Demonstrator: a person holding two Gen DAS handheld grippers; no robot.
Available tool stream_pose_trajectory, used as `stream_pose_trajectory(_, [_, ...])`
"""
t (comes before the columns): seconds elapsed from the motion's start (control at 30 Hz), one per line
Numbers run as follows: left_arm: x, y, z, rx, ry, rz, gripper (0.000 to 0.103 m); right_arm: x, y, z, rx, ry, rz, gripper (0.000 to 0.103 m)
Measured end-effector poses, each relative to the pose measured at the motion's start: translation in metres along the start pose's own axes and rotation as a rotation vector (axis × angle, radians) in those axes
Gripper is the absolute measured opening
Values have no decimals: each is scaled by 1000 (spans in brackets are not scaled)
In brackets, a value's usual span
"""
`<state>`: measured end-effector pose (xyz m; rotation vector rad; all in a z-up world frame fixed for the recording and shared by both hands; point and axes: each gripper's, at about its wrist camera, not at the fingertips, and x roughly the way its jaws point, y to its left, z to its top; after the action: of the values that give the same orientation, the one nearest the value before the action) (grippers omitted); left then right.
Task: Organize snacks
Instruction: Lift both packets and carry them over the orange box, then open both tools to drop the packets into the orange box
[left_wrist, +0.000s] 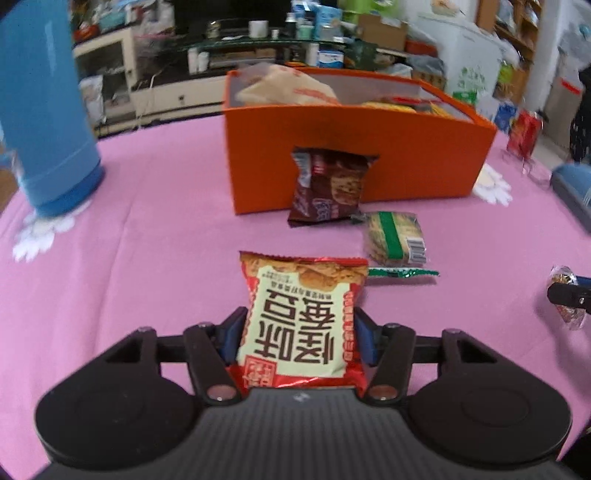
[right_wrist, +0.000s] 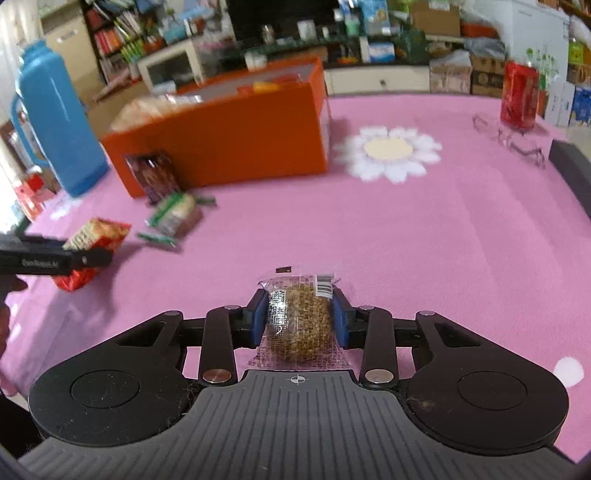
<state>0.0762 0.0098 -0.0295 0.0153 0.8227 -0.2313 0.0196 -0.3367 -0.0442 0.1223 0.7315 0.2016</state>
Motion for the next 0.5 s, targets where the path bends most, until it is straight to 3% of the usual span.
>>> stream_pose_trajectory(0.2, [-23, 11, 13, -114, -52, -40, 59, -18, 10, 11, 6, -83, 60, 15])
stream_pose_trajectory(0.3, [-29, 12, 40, -164, -91, -82, 59, -22, 20, 29, -12, -121, 89, 15])
stream_pose_trajectory(0.5, [-19, -8, 120, -133, -212, -79, 58, -3, 37, 119, -56, -240, 123, 15])
